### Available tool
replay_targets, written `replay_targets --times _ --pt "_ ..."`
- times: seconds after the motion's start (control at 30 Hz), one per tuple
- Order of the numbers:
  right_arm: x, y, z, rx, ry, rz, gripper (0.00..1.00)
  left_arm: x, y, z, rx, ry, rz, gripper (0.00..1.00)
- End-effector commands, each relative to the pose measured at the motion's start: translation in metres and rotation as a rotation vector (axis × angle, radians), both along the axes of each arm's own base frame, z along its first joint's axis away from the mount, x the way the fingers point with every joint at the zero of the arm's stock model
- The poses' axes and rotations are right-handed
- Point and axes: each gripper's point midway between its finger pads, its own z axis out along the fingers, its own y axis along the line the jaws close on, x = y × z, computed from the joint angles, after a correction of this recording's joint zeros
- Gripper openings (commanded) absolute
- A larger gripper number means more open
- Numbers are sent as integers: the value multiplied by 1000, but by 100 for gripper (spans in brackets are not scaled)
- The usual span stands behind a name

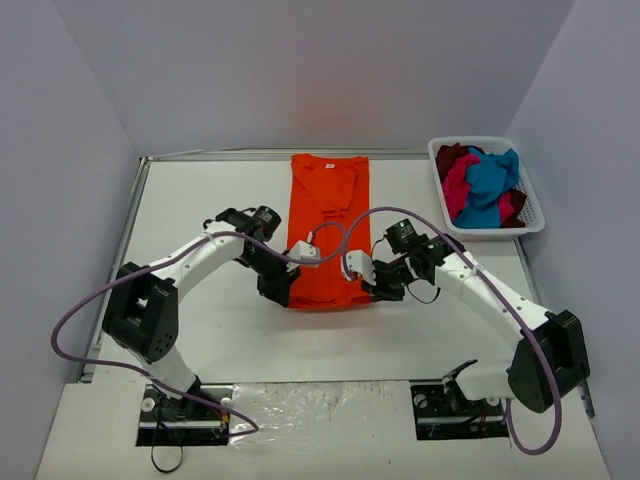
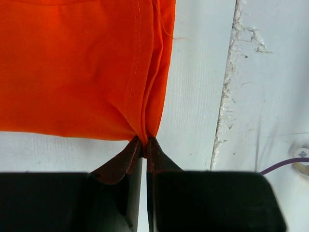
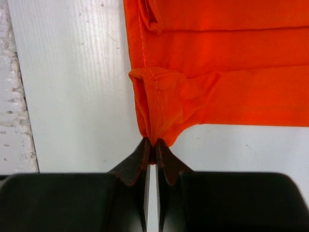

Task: Fold and stack the t-shirts
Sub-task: Fold the folded rectangular tshirt in 1/3 of the way

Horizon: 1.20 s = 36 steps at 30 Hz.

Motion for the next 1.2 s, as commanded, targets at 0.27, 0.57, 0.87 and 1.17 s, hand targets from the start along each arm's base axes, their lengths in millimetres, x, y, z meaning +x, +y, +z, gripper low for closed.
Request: replay_targets --times 0.27,0.57,0.87,1.17 --pt "45 -4 28 19 -74 -46 0 44 -5 31 -54 -101 96 2" --pt "82 1 38 31 -118 -67 0 78 -6 39 -62 -150 142 2" --pt "122 3 34 16 -135 -83 0 111 -3 49 -47 -199 174 2" --pt "159 -4 32 9 -158 -99 0 141 -4 54 -41 -217 180 2"
